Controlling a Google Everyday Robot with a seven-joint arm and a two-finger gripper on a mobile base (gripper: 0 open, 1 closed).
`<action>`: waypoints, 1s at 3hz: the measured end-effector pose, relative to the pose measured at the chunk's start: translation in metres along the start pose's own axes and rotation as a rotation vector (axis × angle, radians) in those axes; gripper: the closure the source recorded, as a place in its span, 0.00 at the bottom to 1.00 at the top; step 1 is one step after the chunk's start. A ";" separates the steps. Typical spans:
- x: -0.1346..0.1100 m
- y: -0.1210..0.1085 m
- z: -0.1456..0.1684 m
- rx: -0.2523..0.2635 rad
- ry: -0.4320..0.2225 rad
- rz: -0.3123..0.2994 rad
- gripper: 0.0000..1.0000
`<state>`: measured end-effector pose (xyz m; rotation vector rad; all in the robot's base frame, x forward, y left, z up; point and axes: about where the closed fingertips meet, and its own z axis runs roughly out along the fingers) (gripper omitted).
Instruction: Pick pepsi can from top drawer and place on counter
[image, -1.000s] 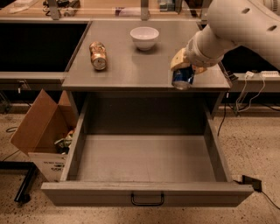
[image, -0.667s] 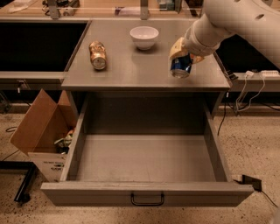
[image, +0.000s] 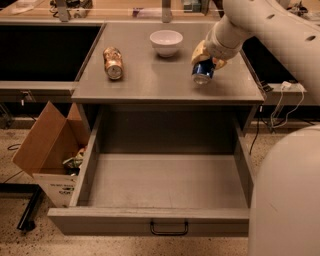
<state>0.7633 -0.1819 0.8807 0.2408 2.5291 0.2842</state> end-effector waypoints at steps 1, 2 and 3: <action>-0.002 0.000 0.017 -0.010 0.036 0.018 0.84; -0.002 0.004 0.026 -0.034 0.059 0.024 0.53; -0.002 0.008 0.029 -0.046 0.066 0.016 0.30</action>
Offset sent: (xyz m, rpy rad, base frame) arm 0.0241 0.0045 -0.0168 0.0723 0.0593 0.0129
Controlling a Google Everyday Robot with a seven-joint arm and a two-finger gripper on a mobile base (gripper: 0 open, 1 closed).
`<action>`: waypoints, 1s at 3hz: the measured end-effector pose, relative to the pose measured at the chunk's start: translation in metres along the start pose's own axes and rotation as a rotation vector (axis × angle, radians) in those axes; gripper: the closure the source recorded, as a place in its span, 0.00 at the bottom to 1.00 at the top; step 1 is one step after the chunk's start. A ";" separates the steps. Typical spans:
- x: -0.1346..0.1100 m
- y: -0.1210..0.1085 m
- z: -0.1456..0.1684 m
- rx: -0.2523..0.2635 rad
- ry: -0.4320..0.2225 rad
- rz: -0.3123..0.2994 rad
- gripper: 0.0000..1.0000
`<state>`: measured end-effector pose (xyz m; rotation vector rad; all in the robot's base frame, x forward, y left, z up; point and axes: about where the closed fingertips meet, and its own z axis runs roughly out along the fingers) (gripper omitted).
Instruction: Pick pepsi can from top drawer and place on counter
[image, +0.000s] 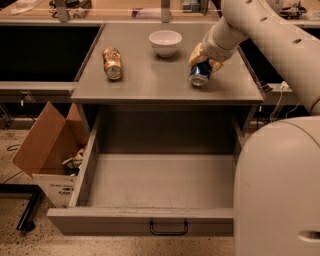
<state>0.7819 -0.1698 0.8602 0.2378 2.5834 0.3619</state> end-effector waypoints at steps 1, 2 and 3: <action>0.000 0.000 0.000 0.000 0.000 -0.001 0.06; 0.001 0.014 -0.003 0.007 -0.004 -0.029 0.00; -0.002 0.011 -0.008 0.004 -0.029 -0.031 0.00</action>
Offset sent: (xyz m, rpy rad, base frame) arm -0.0036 0.0247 0.0206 -0.0457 -0.0279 0.0385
